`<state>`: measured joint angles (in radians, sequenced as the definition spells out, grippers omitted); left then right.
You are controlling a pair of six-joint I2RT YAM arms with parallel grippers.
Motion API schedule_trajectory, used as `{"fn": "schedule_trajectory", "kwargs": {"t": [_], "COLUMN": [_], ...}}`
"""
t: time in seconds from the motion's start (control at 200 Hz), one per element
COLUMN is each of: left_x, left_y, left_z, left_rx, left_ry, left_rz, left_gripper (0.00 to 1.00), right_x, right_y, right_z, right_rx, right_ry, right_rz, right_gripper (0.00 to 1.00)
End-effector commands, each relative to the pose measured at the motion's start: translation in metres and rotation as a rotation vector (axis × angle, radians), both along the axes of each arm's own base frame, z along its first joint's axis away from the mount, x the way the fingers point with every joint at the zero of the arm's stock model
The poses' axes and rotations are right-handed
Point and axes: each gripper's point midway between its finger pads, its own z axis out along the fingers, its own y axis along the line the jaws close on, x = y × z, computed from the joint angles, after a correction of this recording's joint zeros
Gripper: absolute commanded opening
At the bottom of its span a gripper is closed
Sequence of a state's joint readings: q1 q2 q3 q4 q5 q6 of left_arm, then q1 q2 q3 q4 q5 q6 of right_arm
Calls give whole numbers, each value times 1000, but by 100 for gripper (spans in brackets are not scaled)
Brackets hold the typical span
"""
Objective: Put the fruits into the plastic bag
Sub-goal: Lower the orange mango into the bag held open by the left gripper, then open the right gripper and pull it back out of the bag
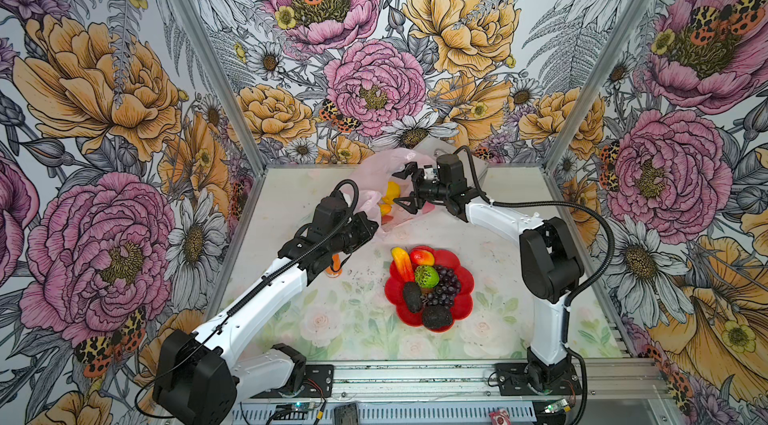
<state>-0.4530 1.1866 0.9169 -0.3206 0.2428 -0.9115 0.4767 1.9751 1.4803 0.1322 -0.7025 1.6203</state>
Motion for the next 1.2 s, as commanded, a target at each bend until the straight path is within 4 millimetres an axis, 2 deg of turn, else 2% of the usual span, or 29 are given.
{"fn": "schedule_trajectory", "kwargs": {"t": [0.0,0.125,0.265,0.355,0.475,0.56,0.765,0.855,1.016,1.091,1.191], "left_x": [3,7,6,4,5,7,20,25,26,27,29], "left_y": [-3,8,8,9,12,14,6,4,0,-1,-2], "left_z": [6,4,5,-2,1,2,7,12,21,24,26], "left_rx": [-22,11,34,59,75,76,63,66,41,38,36], "left_ry": [-45,-26,-20,3,-15,-14,-26,-39,-61,-66,-64], "left_rz": [-77,-62,-79,-76,-53,-35,-66,-73,-55,-58,-65], "left_gripper": [0,0,0,0,0,0,0,0,0,0,0], "right_x": [-14,-28,-45,-56,-69,-78,-97,-103,-134,-147,-147], "right_y": [4,11,16,13,9,7,12,9,15,13,-1], "right_z": [43,52,66,70,74,86,102,118,140,142,141], "right_rx": [80,127,175,200,216,237,259,264,284,272,192], "right_ry": [-66,-70,-130,-167,-214,-269,-364,-429,-465,-475,-517], "right_rz": [6,104,236,294,381,416,488,482,629,683,657], "right_gripper": [99,99,99,100,99,99,99,100,100,99,99]}}
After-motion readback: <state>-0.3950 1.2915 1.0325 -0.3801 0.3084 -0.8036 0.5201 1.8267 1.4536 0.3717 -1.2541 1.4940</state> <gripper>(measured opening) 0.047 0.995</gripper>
